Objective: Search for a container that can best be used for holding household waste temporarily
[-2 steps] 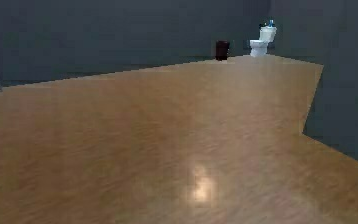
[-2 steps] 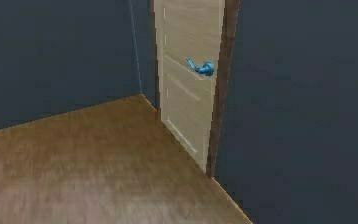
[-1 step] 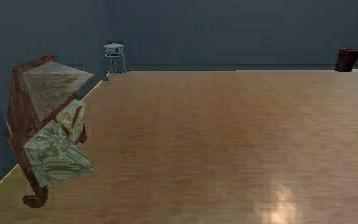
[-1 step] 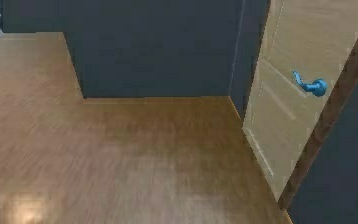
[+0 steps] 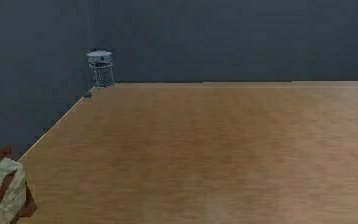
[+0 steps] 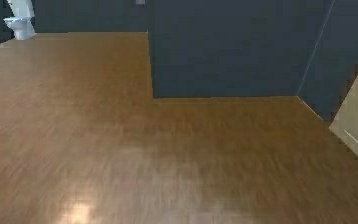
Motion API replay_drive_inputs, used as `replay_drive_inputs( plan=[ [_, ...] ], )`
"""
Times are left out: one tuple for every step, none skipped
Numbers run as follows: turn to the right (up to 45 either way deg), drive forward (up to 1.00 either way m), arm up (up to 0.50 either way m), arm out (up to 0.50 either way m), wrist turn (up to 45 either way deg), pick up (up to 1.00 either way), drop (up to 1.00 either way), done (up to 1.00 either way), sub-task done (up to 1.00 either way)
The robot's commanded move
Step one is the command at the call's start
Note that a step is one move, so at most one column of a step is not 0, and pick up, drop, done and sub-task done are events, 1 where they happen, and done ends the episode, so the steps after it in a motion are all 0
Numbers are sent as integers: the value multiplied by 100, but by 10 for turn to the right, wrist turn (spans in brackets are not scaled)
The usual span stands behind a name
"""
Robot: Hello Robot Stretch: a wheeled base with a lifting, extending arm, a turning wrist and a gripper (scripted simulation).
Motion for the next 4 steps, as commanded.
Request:
replay_drive_inputs(
  plan=[
    [-60, 0, 0, 0, 0, 0, 0, 0, 0],
    [0, 15, 0, 0, 0, 0, 0, 0, 0],
    [30, 0, 0, 0, 0, 0, 0, 0, 0],
    [0, 85, 0, 0, 0, 0, 0, 0, 0]
  ],
)
